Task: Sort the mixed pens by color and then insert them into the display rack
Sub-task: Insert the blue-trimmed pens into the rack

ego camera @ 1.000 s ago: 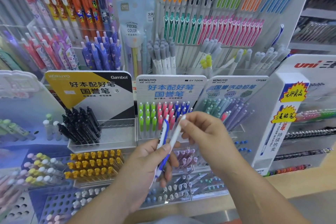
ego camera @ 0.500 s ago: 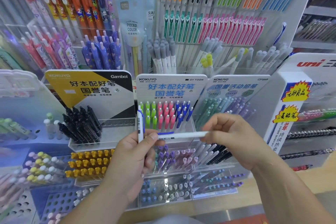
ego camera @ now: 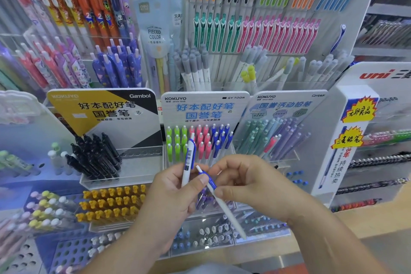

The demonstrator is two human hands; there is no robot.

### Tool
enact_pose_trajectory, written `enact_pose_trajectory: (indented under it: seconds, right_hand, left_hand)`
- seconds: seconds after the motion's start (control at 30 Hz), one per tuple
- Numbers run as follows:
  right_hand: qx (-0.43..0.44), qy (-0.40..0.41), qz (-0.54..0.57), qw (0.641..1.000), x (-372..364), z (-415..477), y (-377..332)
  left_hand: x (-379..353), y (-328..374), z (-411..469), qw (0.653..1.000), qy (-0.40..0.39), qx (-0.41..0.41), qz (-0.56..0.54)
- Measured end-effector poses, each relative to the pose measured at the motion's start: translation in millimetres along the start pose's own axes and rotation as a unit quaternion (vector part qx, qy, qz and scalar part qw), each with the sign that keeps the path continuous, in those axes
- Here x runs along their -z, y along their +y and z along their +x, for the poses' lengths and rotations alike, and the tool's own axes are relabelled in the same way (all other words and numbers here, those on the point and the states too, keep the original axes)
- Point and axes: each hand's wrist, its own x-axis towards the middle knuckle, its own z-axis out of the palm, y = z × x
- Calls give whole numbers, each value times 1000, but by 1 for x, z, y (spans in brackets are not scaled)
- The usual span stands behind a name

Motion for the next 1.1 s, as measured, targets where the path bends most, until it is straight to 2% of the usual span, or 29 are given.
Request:
enact_pose_trajectory:
  seconds: [0.07, 0.17, 0.27, 0.37, 0.67, 1.1]
  right_hand:
    - [14, 22, -21, 999, 3, 0, 1]
    - [38, 124, -54, 990, 16, 1, -1]
    - [81, 233, -72, 966, 28, 4, -5]
    - [127, 297, -77, 943, 32, 10, -6]
    - [200, 359, -188, 892, 14, 32, 13]
    - [210, 344, -279, 872, -2, 45, 51]
  left_hand:
    - [-1, 2, 0, 1000, -11, 1, -11]
    - [1, 1, 2, 998, -21, 17, -53]
    - [4, -3, 4, 996, -16, 31, -77]
    - [6, -7, 5, 996, -18, 37, -74]
    - [8, -6, 5, 997, -19, 34, -73]
    - [12, -6, 3, 996, -11, 33, -82]
